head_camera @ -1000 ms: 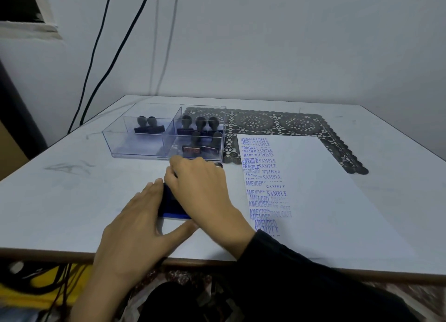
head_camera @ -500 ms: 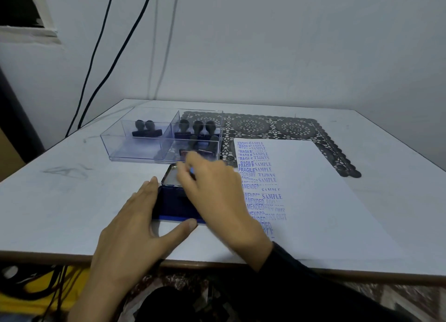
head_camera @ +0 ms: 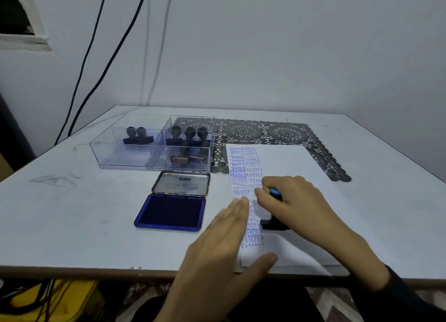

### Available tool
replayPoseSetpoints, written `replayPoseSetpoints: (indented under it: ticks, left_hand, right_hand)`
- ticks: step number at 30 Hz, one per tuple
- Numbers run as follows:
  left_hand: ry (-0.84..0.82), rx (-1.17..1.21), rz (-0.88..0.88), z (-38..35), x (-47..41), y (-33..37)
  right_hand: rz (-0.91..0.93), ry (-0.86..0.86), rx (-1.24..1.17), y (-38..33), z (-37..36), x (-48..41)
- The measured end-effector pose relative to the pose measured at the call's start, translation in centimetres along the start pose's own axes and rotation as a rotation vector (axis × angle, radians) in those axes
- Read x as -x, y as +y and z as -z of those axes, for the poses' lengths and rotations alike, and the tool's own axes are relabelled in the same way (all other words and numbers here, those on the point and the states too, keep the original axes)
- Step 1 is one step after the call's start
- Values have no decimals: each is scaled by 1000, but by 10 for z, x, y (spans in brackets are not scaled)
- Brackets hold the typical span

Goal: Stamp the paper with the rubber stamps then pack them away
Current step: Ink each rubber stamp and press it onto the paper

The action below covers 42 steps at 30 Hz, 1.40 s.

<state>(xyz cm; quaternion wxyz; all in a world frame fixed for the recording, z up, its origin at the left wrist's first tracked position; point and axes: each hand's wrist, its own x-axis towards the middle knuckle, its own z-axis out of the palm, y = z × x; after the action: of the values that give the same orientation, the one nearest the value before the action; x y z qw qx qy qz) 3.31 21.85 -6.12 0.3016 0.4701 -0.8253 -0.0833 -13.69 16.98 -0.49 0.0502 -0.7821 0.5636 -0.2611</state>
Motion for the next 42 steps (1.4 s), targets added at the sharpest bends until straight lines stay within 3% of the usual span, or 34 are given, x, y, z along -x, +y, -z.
replayPoseSetpoints:
  ticks: [10,19,22,25,29,35,42]
  left_hand:
    - [-51,-105,58,-4,-2,1]
    - [9,-58,38,-10,-1,-1]
    - [29,-26,32,-7,-1,1]
    - [61,21,40,1,2,-6]
    - [156,164,223,24,9,-26]
    - [178,142,400,57,16,-75]
    - [69,31,518,66,22,-83]
  right_hand:
    - [-73,32,47,7,-20,-3]
    - [-15,188,214,6,-29,17]
    - [-7,126,54,13,-19,5]
    - [-20,254,-212,12,4,-10]
    - [-15,353,-401,-4,25,-27]
    - [30,279,-476,-37,9,-45]
    - [90,136,-307,-85,-39,-61]
